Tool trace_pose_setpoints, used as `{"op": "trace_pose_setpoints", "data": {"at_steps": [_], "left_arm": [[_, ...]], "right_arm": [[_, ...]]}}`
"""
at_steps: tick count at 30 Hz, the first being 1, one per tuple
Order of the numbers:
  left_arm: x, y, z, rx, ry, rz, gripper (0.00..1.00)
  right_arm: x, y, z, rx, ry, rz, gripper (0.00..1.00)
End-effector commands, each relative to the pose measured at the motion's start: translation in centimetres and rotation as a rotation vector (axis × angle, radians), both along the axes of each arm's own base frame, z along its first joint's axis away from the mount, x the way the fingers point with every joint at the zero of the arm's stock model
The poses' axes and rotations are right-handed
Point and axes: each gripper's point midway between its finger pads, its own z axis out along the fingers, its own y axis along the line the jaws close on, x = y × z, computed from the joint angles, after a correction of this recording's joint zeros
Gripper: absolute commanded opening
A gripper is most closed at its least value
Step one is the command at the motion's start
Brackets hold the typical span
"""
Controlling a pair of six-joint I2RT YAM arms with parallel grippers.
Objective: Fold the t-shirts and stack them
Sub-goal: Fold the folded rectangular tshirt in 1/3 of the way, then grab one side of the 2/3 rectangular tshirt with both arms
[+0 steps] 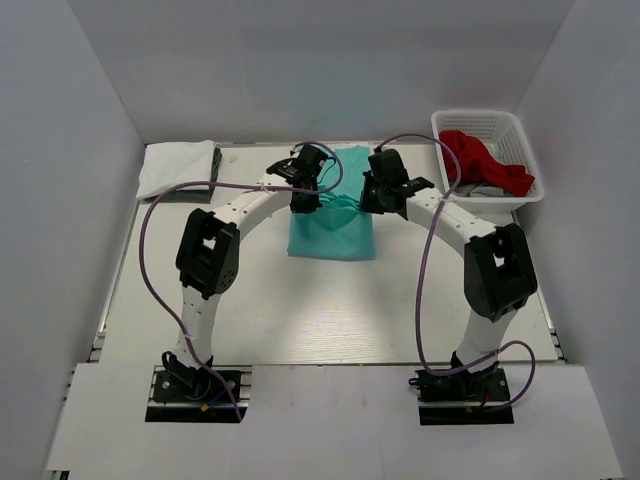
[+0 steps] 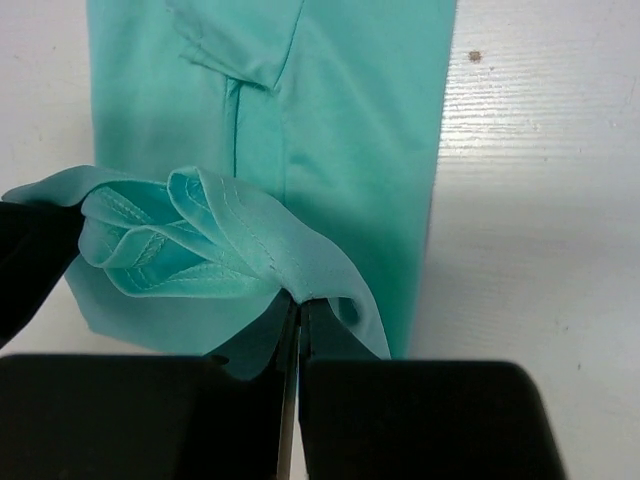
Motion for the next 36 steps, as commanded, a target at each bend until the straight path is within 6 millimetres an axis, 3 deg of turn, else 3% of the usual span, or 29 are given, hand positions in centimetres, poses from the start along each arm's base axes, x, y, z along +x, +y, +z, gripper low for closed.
{"op": "trace_pose_setpoints", "data": {"at_steps": [1,4,11,13,14,16,19,20,21,22,23,24,26,27,28,29,30,31,32,33,34,35,36], "left_arm": [[1.6,0.3,1.7,-0.017,-0.032,-0.010,0.00],[2.4,0.7,1.6,-0.035,-0.032,-0.010,0.00],[3.5,0.4,0.0,-0.060,-0.012,-0.036,0.00],[3.8,0.1,-0.2,-0.070,-0.014,-0.041,0.05],[4.2,0.5,-0.6,-0.071,-0.016,-0.031,0.14],[5.1,0.9,-0.3,-0.081,-0.038,-0.018,0.22],[7.3,1.1,0.2,-0.107,-0.080,-0.022,0.47],[8.7,1.1,1.9,-0.122,-0.126,-0.022,0.66],[9.6,1.3,1.7,-0.119,-0.135,-0.020,0.77],[10.2,1.9,2.3,-0.120,-0.140,-0.006,0.84],[11.0,1.6,4.2,-0.133,-0.186,-0.015,0.98],[11.3,2.3,4.2,-0.125,-0.191,0.001,1.00],[10.8,3.1,5.1,-0.120,-0.195,0.004,1.00],[10.3,3.4,5.4,-0.120,-0.197,0.004,1.00],[8.6,4.1,5.2,-0.111,-0.174,0.004,1.00],[8.1,4.3,5.3,-0.117,-0.188,0.004,1.00],[7.2,4.7,5.1,-0.115,-0.184,0.004,1.00],[4.9,5.4,2.5,-0.102,-0.115,0.005,1.00],[3.9,5.6,4.0,-0.122,-0.142,-0.002,1.00],[2.7,5.8,3.6,-0.131,-0.119,0.004,1.00],[0.6,6.2,1.3,-0.116,-0.066,0.004,1.00],[-0.5,6.4,0.9,-0.121,-0.050,-0.003,1.00],[-1.3,6.1,1.9,-0.144,-0.074,-0.001,1.00]], "right_arm": [[1.6,0.5,0.9,0.027,-0.001,0.030,0.00],[2.2,0.5,-0.9,0.021,0.040,0.033,0.00],[3.6,1.2,-2.4,0.075,0.091,0.065,0.00],[4.1,1.3,-2.9,0.076,0.097,0.067,0.00],[4.6,1.5,-2.8,0.085,0.094,0.069,0.00],[5.2,1.4,-3.6,0.078,0.105,0.060,0.00],[6.5,0.8,-4.1,0.084,0.126,0.011,0.16],[6.9,0.6,-4.0,0.092,0.123,-0.006,0.26],[7.6,0.7,-3.2,0.108,0.095,-0.009,0.44],[8.0,0.6,-2.4,0.117,0.077,-0.013,0.57],[8.6,0.4,-1.8,0.127,0.053,-0.015,0.72],[8.8,0.5,-1.2,0.134,0.039,-0.008,0.76],[8.4,0.5,-0.3,0.134,0.026,0.010,0.90],[7.7,0.3,0.1,0.136,0.027,0.021,0.90],[6.8,0.3,0.0,0.135,0.037,0.025,0.90],[5.4,0.4,-1.3,0.142,0.072,0.048,0.90],[5.6,0.4,0.6,0.157,0.029,0.052,0.90],[3.1,0.0,-2.1,0.159,0.111,0.069,0.90],[2.6,0.1,-0.4,0.183,0.074,0.078,0.90],[1.9,0.0,-0.4,0.191,0.081,0.082,0.90],[-0.8,-0.5,-3.4,0.195,0.160,0.088,0.90],[-1.6,-0.5,-1.7,0.227,0.131,0.081,0.90],[-2.9,-0.8,-3.1,0.230,0.157,0.079,0.90]]}}
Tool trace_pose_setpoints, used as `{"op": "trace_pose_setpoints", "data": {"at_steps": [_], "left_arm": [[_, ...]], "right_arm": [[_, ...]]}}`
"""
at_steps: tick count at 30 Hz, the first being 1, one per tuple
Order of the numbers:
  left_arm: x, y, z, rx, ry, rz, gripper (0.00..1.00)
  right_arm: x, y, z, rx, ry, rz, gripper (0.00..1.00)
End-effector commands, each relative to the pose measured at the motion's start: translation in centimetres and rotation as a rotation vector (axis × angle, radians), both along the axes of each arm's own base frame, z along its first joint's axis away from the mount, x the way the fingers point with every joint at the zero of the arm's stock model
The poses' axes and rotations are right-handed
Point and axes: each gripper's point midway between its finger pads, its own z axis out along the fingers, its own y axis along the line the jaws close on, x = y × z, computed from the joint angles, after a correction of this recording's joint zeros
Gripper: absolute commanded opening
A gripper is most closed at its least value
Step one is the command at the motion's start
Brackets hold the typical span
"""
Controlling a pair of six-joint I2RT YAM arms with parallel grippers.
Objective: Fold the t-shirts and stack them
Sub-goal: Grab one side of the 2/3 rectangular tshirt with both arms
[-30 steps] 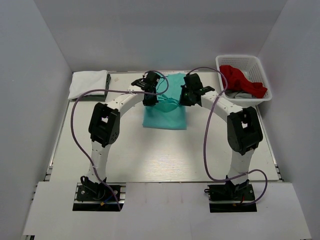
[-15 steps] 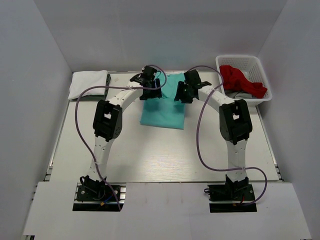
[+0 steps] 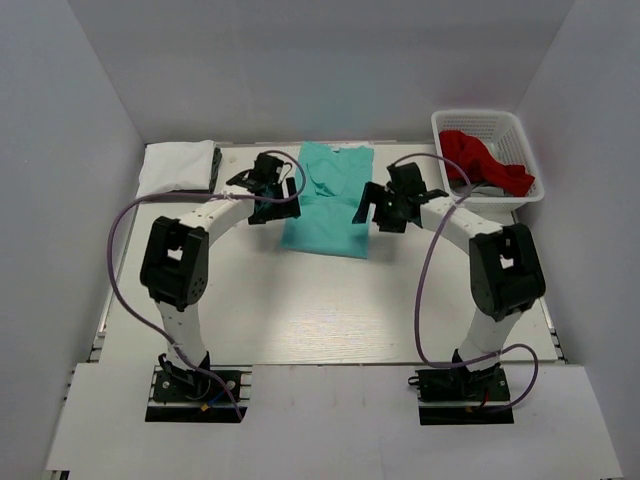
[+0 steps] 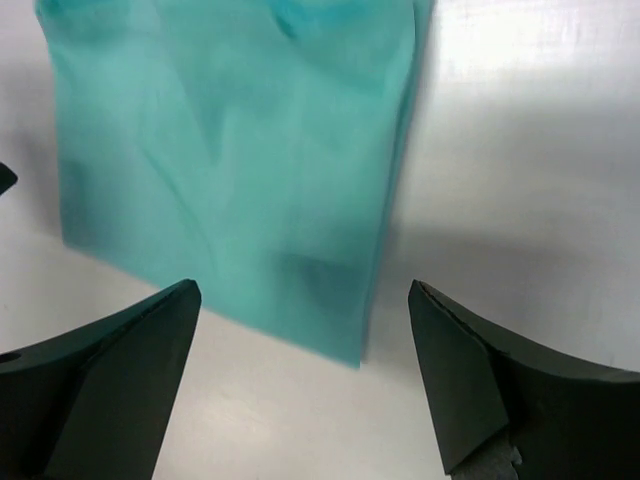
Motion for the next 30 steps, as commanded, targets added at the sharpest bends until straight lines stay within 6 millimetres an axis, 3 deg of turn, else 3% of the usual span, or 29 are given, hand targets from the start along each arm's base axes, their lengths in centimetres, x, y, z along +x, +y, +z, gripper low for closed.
{"op": "trace_pose_setpoints", "data": {"at_steps": [1,4,11,15,16,18,22,23,25,26,27,29,30], "left_arm": [[-3.6,-1.1,1.3,-0.067,-0.027,-0.038,1.00],[-5.9,-1.6,-0.2,-0.140,-0.001,-0.069,1.00],[-6.5,-1.2,-3.0,-0.134,0.061,-0.055,0.98],[-6.6,-1.5,-4.3,-0.151,0.105,-0.065,0.83],[-6.5,-1.5,-4.8,-0.149,0.109,-0.064,0.72],[-7.1,-1.5,-5.6,-0.151,0.135,-0.070,0.63],[-8.3,-2.9,-6.4,-0.216,0.153,-0.114,0.44],[-8.6,-2.8,-6.6,-0.218,0.164,-0.105,0.35],[-9.0,-2.6,-7.3,-0.209,0.188,-0.101,0.24],[-9.2,-2.6,-7.4,-0.210,0.199,-0.092,0.14],[-9.3,-2.5,-7.7,-0.207,0.207,-0.091,0.09],[-9.8,-2.3,-7.9,-0.202,0.234,-0.080,0.00],[-9.7,-2.4,-7.3,-0.208,0.218,-0.082,0.00]], "right_arm": [[-3.8,0.6,-0.3,0.100,0.016,0.034,0.90],[-5.6,0.6,-0.2,0.146,0.021,0.035,0.90],[-7.6,1.1,-3.0,0.169,0.112,0.057,0.90],[-7.6,1.0,-4.4,0.155,0.145,0.047,0.90],[-7.7,1.3,-4.7,0.160,0.151,0.047,0.90],[-7.9,1.4,-5.2,0.161,0.169,0.044,0.86],[-7.9,1.8,-5.7,0.181,0.178,0.037,0.63],[-8.0,2.0,-5.8,0.187,0.185,0.041,0.51],[-8.1,2.2,-5.7,0.198,0.192,0.042,0.40],[-8.3,2.3,-5.9,0.200,0.197,0.050,0.29],[-8.4,2.3,-5.9,0.202,0.198,0.050,0.23],[-9.0,2.0,-6.0,0.190,0.207,0.046,0.01],[-9.0,1.8,-5.7,0.185,0.197,0.043,0.00]]}}
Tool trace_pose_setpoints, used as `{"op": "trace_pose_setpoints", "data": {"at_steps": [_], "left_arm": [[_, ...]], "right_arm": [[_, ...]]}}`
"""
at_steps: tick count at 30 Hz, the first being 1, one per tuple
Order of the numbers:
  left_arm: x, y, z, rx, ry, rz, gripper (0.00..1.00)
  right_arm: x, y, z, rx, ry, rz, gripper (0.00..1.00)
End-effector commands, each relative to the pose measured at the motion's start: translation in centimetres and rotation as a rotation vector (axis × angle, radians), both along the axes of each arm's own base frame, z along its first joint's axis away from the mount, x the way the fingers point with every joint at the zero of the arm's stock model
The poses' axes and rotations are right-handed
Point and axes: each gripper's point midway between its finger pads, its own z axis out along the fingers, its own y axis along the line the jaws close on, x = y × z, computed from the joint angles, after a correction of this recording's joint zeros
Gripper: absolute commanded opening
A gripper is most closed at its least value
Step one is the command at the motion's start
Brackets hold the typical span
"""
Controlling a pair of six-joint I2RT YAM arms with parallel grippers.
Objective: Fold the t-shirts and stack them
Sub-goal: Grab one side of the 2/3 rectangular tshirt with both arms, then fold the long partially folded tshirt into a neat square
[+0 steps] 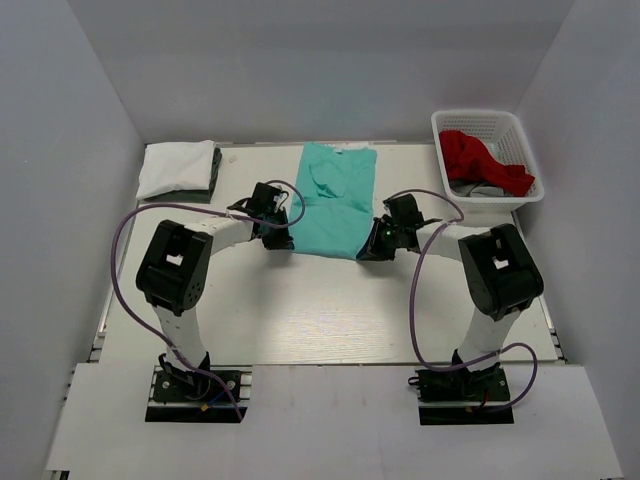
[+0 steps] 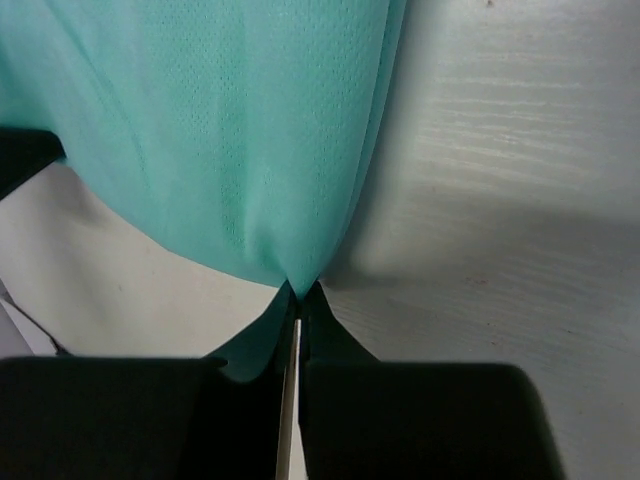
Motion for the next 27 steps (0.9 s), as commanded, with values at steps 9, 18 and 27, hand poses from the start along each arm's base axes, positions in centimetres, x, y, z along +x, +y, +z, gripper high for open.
{"op": "trace_pose_setpoints", "data": {"at_steps": [9,18,27], "left_arm": [[-12.1,-1.2,6.1,-0.230,0.048,-0.192,0.00],[-19.7,-2.8,17.0,-0.525,-0.113,-0.450,0.00],[-18.9,-2.8,21.3,-0.538,-0.180,-0.409,0.00]], "right_arm": [[-9.7,-1.5,6.8,0.039,-0.004,0.272,0.00],[-17.6,-3.0,15.3,0.151,-0.079,0.541,0.00],[-18.3,-2.9,21.2,0.202,-0.187,0.586,0.00]]}}
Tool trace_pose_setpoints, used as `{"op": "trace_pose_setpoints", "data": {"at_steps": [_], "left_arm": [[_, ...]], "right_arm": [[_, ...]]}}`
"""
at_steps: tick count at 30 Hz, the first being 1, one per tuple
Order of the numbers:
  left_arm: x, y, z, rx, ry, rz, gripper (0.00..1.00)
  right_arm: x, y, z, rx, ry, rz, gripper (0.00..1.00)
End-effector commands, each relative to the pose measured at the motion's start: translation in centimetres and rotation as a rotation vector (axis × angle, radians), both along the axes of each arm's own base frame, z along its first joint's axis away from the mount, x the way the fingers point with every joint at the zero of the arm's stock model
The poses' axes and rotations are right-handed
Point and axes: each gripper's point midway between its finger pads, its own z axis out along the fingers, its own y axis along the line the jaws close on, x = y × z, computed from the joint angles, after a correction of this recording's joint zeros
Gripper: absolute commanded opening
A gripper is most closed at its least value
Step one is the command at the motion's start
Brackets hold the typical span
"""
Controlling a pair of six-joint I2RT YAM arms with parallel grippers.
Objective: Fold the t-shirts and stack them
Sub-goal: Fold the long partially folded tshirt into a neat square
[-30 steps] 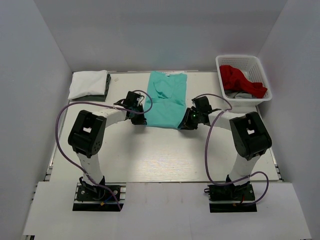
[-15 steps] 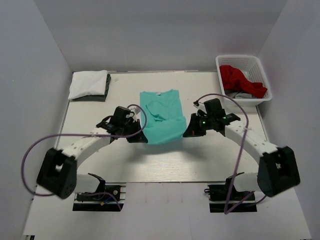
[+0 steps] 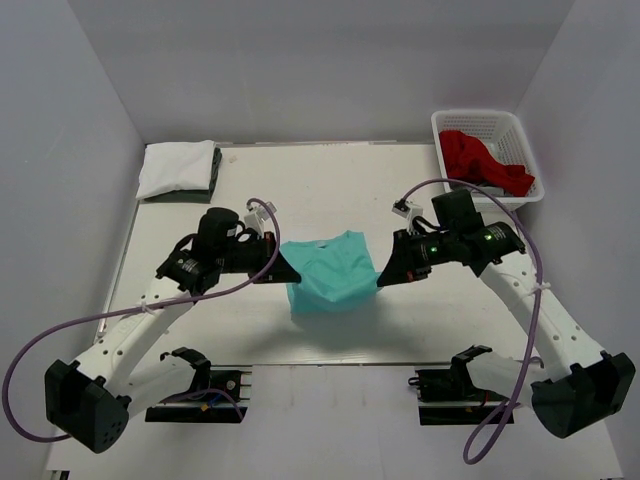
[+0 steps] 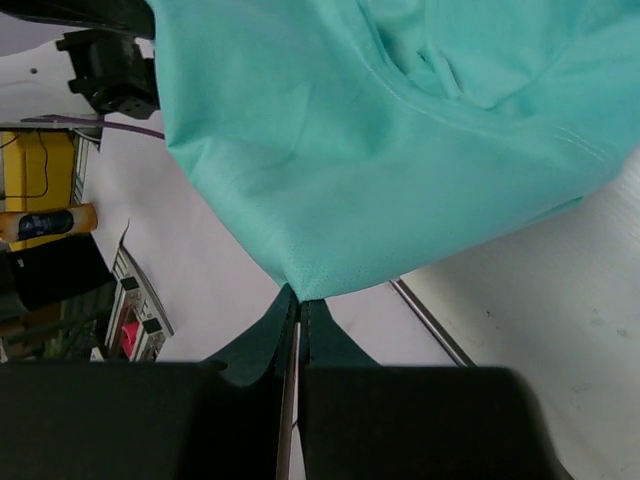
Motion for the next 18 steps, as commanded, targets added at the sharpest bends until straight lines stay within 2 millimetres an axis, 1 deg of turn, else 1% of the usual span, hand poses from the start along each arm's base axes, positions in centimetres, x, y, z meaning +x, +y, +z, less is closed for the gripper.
{"op": "trace_pose_setpoints", "data": {"at_steps": [1,2,3,5,6,7,8,10,11,12,13,14,15,16,17,18], "left_arm": [[0.5,0.0,2.8,-0.019,-0.047,0.023,0.00],[0.6,0.0,3.0,-0.018,-0.043,0.037,0.00],[1.2,0.3,2.6,-0.003,-0.038,0.061,0.00],[1.5,0.3,2.5,0.008,-0.023,0.078,0.00],[2.2,0.7,2.3,0.020,-0.029,0.110,0.00],[2.4,0.9,2.2,0.025,-0.024,0.131,0.00],[2.9,0.9,1.7,0.040,-0.010,0.155,0.00],[4.0,1.2,1.2,0.075,-0.013,0.200,0.00],[5.0,1.5,1.5,0.089,-0.029,0.244,0.00],[5.5,1.6,1.4,0.102,-0.032,0.261,0.00],[6.2,1.7,0.9,0.128,-0.019,0.280,0.00],[6.5,2.0,0.1,0.157,0.003,0.309,0.00],[7.1,2.0,0.2,0.166,-0.002,0.323,0.00],[7.8,2.0,-0.5,0.187,0.012,0.333,0.00],[8.2,2.4,-1.3,0.215,0.028,0.357,0.00],[8.7,2.5,-1.4,0.224,0.035,0.377,0.00]], "right_arm": [[-1.0,0.1,2.1,0.042,-0.010,0.054,0.00],[-0.7,0.2,2.5,0.047,-0.019,0.056,0.00],[-0.4,0.3,2.0,0.030,0.002,0.052,0.00],[0.5,0.2,2.3,0.018,-0.020,0.032,0.00],[1.3,0.1,2.0,0.001,-0.025,0.011,0.00],[2.1,0.3,1.9,0.001,-0.035,-0.007,0.00],[3.0,0.3,1.8,-0.007,-0.042,-0.026,0.00],[3.9,0.4,1.6,-0.004,-0.032,-0.055,0.00],[5.1,0.6,0.7,-0.013,0.000,-0.075,0.00],[5.3,0.6,0.8,-0.010,-0.003,-0.086,0.00],[5.9,0.7,0.8,0.000,-0.010,-0.090,0.00],[6.7,0.8,0.0,-0.002,0.029,-0.118,0.00],[7.2,0.9,-0.2,0.004,0.030,-0.121,0.00],[7.6,1.0,-0.1,0.009,0.036,-0.126,0.00],[8.4,1.1,-0.7,0.008,0.057,-0.136,0.00],[8.8,1.3,-0.7,0.022,0.051,-0.130,0.00]]}}
